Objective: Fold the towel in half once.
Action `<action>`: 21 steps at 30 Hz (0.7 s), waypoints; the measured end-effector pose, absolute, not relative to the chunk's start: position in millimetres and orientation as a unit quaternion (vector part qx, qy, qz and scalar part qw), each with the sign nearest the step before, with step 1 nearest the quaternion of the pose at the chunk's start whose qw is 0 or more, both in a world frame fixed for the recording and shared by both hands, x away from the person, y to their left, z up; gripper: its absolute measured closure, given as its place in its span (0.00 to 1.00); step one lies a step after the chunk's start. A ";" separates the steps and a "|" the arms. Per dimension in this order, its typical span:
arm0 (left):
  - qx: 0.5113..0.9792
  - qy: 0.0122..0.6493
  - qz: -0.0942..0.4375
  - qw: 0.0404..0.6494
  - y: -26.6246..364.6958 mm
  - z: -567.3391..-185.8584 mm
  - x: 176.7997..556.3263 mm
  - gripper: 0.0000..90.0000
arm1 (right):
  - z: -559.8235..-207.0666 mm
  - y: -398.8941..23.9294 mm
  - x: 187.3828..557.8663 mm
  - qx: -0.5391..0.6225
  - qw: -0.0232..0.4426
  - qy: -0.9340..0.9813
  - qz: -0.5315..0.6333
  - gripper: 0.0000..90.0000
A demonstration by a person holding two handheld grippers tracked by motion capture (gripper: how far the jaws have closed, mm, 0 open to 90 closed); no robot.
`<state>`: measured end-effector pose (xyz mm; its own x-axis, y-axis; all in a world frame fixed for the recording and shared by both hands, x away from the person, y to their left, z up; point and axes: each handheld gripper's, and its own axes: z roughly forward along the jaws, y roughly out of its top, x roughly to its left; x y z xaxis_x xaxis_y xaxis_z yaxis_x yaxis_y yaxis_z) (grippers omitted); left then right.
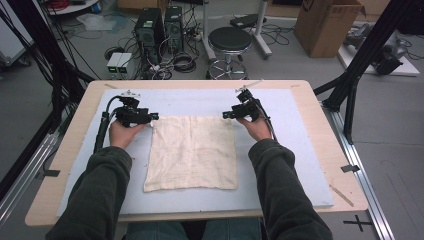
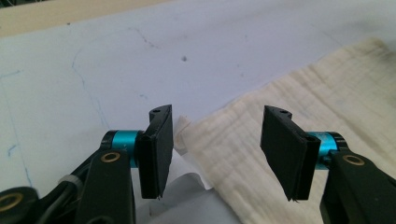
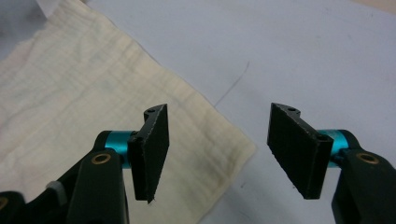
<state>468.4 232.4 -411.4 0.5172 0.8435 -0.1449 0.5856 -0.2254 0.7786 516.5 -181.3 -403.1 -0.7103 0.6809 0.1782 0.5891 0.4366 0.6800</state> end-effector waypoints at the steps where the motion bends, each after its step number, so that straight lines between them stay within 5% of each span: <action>1: 0.765 0.470 0.155 0.412 231.6 -413.6 469.3 0.49 | -405.5 -182.0 517.5 0.378 0.061 0.845 0.373 0.43; 8: 0.770 0.480 0.142 0.395 227.1 -426.2 475.4 0.51 | -417.0 -180.7 520.4 0.393 0.050 0.844 0.361 0.48; 21: 0.775 0.490 0.136 0.375 219.4 -436.7 477.7 0.69 | -430.5 -176.9 524.7 0.412 0.058 0.845 0.336 0.57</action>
<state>477.7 219.4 -436.7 0.4827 0.8615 -0.1576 0.6579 -0.2379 0.7145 524.7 -176.9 -430.5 -0.6535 0.7351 0.1802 0.6577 0.4337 0.6159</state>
